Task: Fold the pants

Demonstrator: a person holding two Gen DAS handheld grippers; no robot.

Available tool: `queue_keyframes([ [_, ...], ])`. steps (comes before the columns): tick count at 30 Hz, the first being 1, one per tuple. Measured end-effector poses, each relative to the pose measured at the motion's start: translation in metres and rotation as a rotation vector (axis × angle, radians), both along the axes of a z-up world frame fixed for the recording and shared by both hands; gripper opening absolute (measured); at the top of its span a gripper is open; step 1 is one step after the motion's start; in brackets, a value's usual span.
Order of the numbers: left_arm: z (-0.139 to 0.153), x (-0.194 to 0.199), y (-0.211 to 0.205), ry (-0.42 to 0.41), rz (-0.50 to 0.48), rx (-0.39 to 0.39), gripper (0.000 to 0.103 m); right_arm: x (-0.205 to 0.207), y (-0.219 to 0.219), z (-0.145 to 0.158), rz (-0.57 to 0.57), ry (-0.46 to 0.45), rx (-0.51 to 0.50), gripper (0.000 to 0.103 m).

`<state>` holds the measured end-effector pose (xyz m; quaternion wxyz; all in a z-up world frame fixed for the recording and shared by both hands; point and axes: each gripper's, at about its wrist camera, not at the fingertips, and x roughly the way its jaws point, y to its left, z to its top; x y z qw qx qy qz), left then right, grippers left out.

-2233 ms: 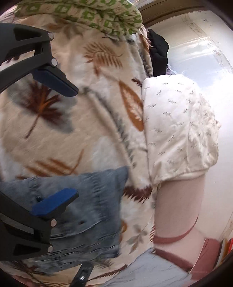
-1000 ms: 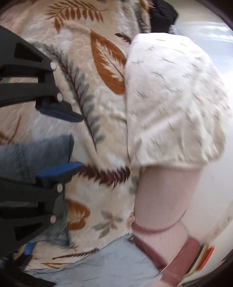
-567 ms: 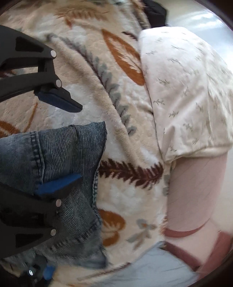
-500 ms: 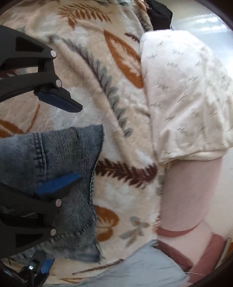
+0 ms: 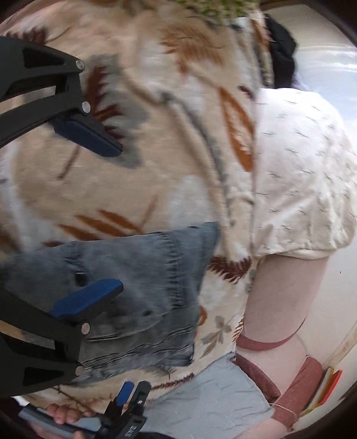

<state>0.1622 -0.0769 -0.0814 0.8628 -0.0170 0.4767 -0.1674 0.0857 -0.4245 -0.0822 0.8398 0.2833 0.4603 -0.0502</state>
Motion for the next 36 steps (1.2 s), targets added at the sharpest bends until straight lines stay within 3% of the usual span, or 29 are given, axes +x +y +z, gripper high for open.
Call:
queue_keyframes([
  [10, -0.018, 0.009, -0.01, 0.193, 0.004, -0.14, 0.095, -0.011, -0.018, -0.018, -0.012, 0.075, 0.1, 0.078],
  [19, -0.031, 0.027, -0.026, 0.297, 0.0, -0.212, 0.096, -0.006, -0.009, -0.027, 0.009, 0.086, 0.16, 0.079],
  [24, -0.035, 0.027, -0.028, 0.319, -0.004, -0.282, 0.096, -0.004, -0.008, -0.031, 0.004, 0.079, 0.185, 0.08],
  [27, -0.034, 0.022, -0.037, 0.331, -0.054, -0.322, 0.096, -0.002, -0.009, -0.034, 0.0, 0.063, 0.223, 0.08],
  [29, -0.033, 0.017, -0.042, 0.296, -0.073, -0.279, 0.096, -0.001, -0.008, -0.035, 0.001, 0.054, 0.246, 0.079],
  [33, -0.038, 0.022, -0.035, 0.325, -0.068, -0.332, 0.096, 0.002, -0.004, -0.037, 0.028, 0.048, 0.299, 0.077],
  [36, -0.033, 0.02, -0.034, 0.295, -0.086, -0.316, 0.091, 0.002, -0.006, -0.037, 0.026, 0.054, 0.306, 0.072],
])
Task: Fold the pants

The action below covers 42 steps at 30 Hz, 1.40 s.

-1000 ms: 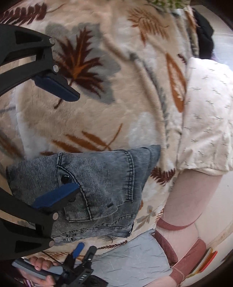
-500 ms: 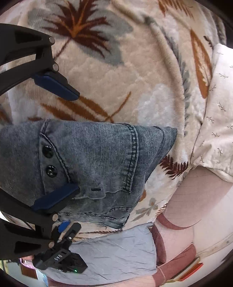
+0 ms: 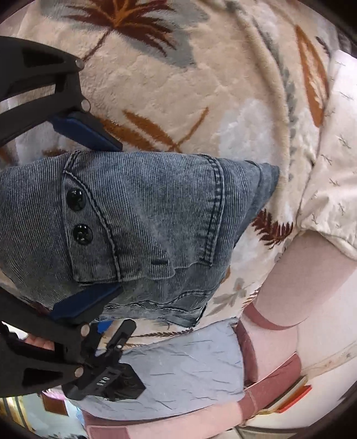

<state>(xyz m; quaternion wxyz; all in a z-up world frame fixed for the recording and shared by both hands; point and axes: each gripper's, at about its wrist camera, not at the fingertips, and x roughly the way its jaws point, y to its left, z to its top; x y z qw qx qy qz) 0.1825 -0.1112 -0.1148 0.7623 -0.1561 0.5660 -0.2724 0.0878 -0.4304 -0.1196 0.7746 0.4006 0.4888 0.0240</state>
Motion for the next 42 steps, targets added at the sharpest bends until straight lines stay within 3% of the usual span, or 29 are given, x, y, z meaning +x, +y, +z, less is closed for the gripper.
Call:
queue_keyframes([
  [4, 0.004, -0.007, -0.009, -0.064, -0.013, 0.079, 0.084, 0.001, 0.002, -0.001, 0.011, 0.011, -0.026, 0.069],
  [9, 0.006, -0.014, -0.014, -0.12, -0.014, 0.146, 0.077, 0.007, 0.027, 0.002, 0.087, 0.042, -0.209, 0.07],
  [12, 0.004, -0.016, -0.016, -0.135, -0.008, 0.162, 0.077, 0.009, 0.027, -0.001, 0.09, 0.06, -0.217, 0.071],
  [16, -0.005, -0.012, -0.015, -0.103, -0.003, 0.144, 0.087, 0.009, 0.033, -0.002, 0.123, 0.054, -0.253, 0.079],
  [21, -0.006, -0.01, -0.014, -0.096, -0.007, 0.126, 0.089, 0.007, 0.028, -0.003, 0.123, 0.008, -0.18, 0.089],
  [24, -0.004, -0.013, -0.016, -0.116, 0.003, 0.123, 0.083, 0.006, 0.03, 0.0, 0.133, 0.008, -0.206, 0.08],
  [25, -0.003, -0.015, -0.016, -0.125, 0.006, 0.127, 0.08, 0.005, 0.03, 0.001, 0.13, 0.011, -0.21, 0.071],
  [26, -0.002, -0.016, -0.016, -0.133, 0.01, 0.127, 0.077, 0.005, 0.03, 0.002, 0.135, 0.014, -0.221, 0.055],
  [29, 0.002, -0.02, -0.014, -0.155, 0.026, 0.124, 0.067, 0.003, 0.029, 0.005, 0.148, 0.014, -0.223, 0.034],
  [35, 0.015, -0.031, -0.024, -0.241, 0.022, 0.174, 0.047, 0.005, 0.039, 0.014, 0.167, -0.015, -0.274, 0.022],
  [42, 0.027, -0.041, -0.019, -0.295, 0.042, 0.182, 0.036, 0.004, 0.049, 0.026, 0.172, -0.069, -0.313, 0.02],
])
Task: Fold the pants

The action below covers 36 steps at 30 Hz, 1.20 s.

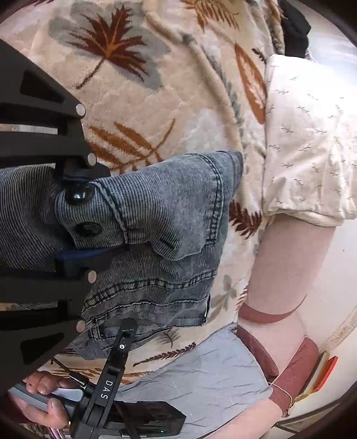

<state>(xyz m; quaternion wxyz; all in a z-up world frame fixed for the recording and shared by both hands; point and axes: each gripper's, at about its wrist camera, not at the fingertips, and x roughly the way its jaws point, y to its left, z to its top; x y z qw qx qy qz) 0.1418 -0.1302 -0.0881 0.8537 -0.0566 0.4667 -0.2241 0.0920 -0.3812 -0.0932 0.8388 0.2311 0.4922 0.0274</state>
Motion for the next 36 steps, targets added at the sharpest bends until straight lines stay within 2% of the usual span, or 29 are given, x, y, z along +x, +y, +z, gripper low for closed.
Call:
queue_keyframes([
  [7, 0.015, -0.008, 0.018, -0.048, 0.043, 0.03, 0.035, 0.004, 0.018, 0.013, 0.038, -0.056, -0.008, 0.019],
  [21, 0.039, -0.007, 0.082, -0.144, 0.17, 0.071, 0.035, 0.027, 0.095, 0.028, 0.156, -0.14, -0.037, 0.019],
  [27, 0.038, 0.0, 0.08, -0.167, 0.18, 0.083, 0.035, 0.034, 0.105, 0.03, 0.149, -0.173, -0.044, 0.019],
  [36, 0.03, 0.013, 0.055, -0.166, 0.154, 0.086, 0.035, 0.036, 0.087, 0.029, 0.083, -0.172, -0.066, 0.019],
])
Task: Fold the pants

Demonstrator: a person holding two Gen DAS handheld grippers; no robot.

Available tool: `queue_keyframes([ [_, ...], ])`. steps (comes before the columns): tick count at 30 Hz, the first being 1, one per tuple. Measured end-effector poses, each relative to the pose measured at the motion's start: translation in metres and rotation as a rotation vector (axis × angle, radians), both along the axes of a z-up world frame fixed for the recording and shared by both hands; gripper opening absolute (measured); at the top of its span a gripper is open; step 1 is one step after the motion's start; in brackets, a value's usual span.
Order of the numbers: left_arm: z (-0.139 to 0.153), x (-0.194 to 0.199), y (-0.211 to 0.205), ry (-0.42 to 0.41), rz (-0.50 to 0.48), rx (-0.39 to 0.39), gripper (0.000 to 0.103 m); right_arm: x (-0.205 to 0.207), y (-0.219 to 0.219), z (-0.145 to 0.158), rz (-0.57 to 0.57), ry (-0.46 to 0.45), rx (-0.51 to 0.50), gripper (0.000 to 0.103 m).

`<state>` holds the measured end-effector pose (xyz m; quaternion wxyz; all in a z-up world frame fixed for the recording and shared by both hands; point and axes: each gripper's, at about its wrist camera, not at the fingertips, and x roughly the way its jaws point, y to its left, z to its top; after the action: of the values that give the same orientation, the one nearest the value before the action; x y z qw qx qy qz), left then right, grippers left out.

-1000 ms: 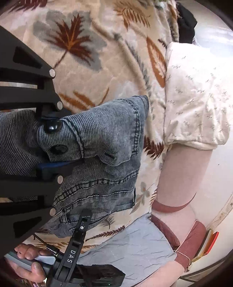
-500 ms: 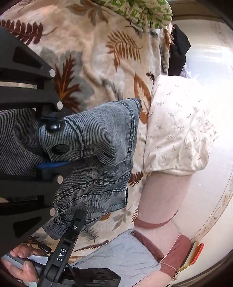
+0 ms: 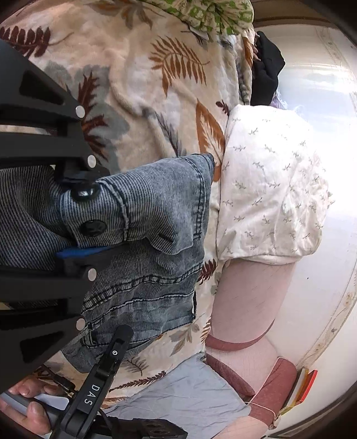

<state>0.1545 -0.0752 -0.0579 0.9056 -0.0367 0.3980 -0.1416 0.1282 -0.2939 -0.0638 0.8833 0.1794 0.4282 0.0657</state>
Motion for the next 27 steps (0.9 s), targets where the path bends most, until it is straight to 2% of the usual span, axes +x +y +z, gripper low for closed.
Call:
queue_keyframes([
  [7, -0.01, 0.008, -0.018, 0.006, -0.012, 0.019, 0.035, 0.003, -0.016, -0.01, -0.05, 0.031, -0.022, 0.019],
  [21, -0.021, 0.009, -0.019, 0.02, -0.003, 0.06, 0.037, 0.011, -0.012, -0.028, -0.056, 0.084, -0.04, 0.02],
  [25, -0.031, 0.012, -0.02, 0.041, 0.011, 0.098, 0.049, 0.012, -0.016, -0.031, -0.067, 0.1, -0.026, 0.022],
  [27, -0.035, 0.012, -0.019, 0.041, 0.022, 0.112, 0.057, 0.013, -0.016, -0.034, -0.074, 0.115, -0.032, 0.03],
])
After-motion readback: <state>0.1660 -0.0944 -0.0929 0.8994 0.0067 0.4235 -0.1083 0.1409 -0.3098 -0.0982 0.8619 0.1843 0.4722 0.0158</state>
